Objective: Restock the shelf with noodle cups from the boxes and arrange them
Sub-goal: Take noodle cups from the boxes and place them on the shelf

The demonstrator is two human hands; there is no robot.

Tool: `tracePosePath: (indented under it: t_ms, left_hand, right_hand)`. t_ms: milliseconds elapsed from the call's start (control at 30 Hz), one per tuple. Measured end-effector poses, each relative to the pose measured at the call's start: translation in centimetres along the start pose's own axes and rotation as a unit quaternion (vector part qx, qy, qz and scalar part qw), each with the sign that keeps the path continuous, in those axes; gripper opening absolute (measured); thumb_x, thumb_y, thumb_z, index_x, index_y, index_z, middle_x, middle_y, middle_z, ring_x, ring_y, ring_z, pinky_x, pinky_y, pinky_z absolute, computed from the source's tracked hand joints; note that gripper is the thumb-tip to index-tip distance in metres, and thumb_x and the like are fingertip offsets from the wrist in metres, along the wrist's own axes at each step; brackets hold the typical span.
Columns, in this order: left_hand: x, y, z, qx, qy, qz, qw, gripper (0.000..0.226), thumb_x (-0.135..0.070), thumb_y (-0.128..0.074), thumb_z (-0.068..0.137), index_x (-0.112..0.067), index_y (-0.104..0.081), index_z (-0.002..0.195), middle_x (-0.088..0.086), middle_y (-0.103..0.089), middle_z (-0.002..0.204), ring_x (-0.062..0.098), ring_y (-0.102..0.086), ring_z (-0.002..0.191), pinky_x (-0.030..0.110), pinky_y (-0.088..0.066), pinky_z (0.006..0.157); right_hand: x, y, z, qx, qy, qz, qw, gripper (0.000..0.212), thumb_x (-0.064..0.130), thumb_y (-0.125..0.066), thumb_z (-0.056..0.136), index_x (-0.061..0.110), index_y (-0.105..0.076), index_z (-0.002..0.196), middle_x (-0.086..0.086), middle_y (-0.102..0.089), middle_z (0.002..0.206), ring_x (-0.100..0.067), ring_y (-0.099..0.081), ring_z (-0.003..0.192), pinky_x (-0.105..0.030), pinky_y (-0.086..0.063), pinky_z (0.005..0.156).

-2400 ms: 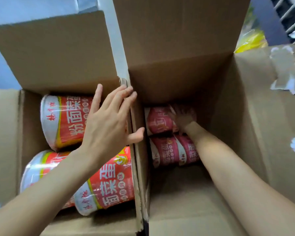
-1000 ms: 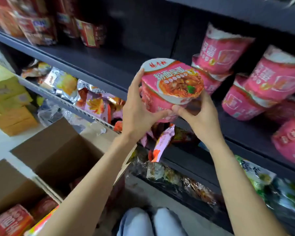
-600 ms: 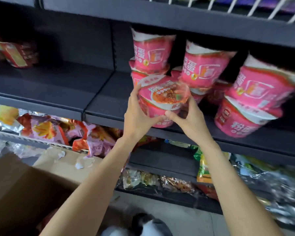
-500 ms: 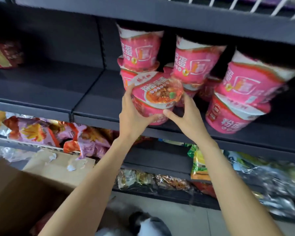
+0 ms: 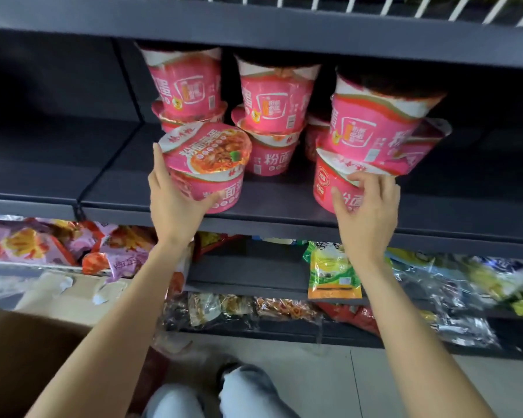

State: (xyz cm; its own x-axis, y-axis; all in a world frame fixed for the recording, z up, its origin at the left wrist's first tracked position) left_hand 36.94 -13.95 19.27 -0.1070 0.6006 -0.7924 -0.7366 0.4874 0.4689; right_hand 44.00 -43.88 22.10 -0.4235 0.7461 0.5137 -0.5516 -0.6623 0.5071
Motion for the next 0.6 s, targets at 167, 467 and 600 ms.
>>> tracePosePath:
  t_ms: [167,467,600]
  left_hand:
    - [-0.6,0.2,-1.0,0.006,-0.031,-0.069,0.997,0.094,-0.033,-0.09,0.058,-0.021,-0.033,0.132,0.001,-0.032,0.132,0.018,-0.042,0.123,0.039,-0.043,0.102]
    - [-2.2,0.9,-0.8,0.141,0.07,-0.198,0.968,0.122,-0.013,-0.079,0.073,-0.024,0.016,0.151,-0.002,-0.038,0.145,-0.002,-0.053,0.113,0.025,-0.048,0.096]
    - [-6.5,2.3,-6.3,0.126,0.0,-0.199,0.972,0.095,-0.04,-0.081,0.07,-0.024,-0.029,0.147,-0.009,-0.047,0.141,0.004,-0.056,0.115,0.021,-0.054,0.086]
  right_hand:
    - [2.7,-0.4,-0.5,0.155,0.016,0.136,0.978,0.043,0.021,-0.067,0.087,0.013,-0.052,0.126,-0.003,-0.052,0.12,-0.017,-0.057,0.1,-0.031,-0.048,0.086]
    - [10.7,-9.6,-1.7,0.388,-0.016,0.277,0.879,0.125,0.035,-0.084,0.07,0.02,0.009,0.152,-0.001,-0.01,0.16,-0.016,-0.02,0.145,-0.047,-0.032,0.114]
    - [7.7,-2.7,-2.7,0.284,-0.046,0.339,0.896,0.135,0.047,-0.087,0.058,0.035,0.012,0.149,0.015,-0.015,0.153,-0.006,-0.023,0.142,-0.034,-0.029,0.114]
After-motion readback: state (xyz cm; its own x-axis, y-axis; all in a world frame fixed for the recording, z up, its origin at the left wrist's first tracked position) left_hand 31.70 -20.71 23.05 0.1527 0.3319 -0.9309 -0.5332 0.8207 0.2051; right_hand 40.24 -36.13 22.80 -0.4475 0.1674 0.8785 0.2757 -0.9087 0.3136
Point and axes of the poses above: each hand's wrist, its own z-axis towards the middle knuckle, its own y-axis out of the back of the hand, x = y × z, the point moved 5 cm from there along z, towards the middle knuckle
